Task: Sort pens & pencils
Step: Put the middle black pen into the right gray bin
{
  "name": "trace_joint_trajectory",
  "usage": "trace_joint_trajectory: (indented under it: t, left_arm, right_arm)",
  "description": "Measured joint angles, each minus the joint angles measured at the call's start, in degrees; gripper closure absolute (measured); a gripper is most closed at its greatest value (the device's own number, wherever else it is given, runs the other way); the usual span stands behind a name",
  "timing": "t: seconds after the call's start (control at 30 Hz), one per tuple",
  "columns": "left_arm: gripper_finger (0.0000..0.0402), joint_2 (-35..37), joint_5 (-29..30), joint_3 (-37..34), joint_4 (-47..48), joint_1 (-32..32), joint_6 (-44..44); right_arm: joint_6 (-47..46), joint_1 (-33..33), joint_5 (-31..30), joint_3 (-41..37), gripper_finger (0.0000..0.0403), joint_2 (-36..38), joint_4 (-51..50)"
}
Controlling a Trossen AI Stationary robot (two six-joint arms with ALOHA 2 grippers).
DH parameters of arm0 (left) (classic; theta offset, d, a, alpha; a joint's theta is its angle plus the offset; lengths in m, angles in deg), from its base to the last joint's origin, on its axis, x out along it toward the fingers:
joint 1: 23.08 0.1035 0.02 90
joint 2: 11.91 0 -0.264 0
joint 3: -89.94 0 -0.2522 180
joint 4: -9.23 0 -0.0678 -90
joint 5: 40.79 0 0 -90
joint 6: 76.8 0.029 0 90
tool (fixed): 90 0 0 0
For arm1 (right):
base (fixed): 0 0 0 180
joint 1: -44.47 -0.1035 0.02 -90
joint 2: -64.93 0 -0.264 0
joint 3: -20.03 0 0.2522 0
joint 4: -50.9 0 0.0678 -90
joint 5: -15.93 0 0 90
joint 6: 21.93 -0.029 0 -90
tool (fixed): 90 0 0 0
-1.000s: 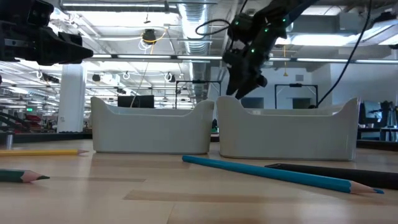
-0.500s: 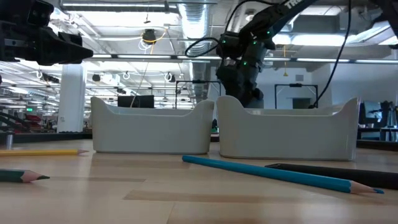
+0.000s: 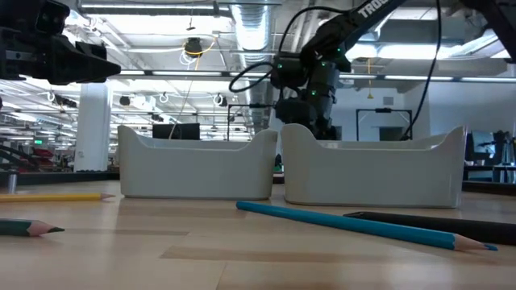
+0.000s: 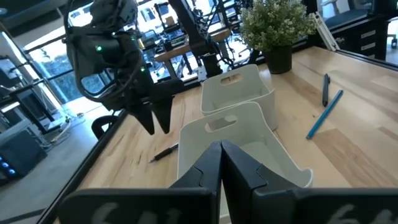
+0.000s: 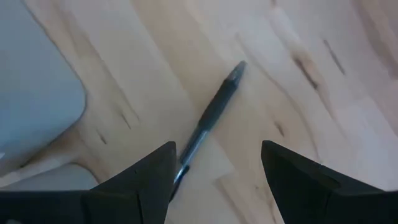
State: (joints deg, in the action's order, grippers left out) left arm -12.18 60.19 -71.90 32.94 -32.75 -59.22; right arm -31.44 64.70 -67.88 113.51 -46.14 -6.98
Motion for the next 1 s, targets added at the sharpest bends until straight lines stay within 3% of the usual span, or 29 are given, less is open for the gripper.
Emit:
trace_joint_trajectory:
  t: [1.0]
  left_arm:
    - [0.0401, -0.11, 0.41, -0.02, 0.07, 0.0, 0.22]
  right_arm:
    - [-1.64, -1.72, -7.82, 0.33, 0.0143, -7.75, 6.11]
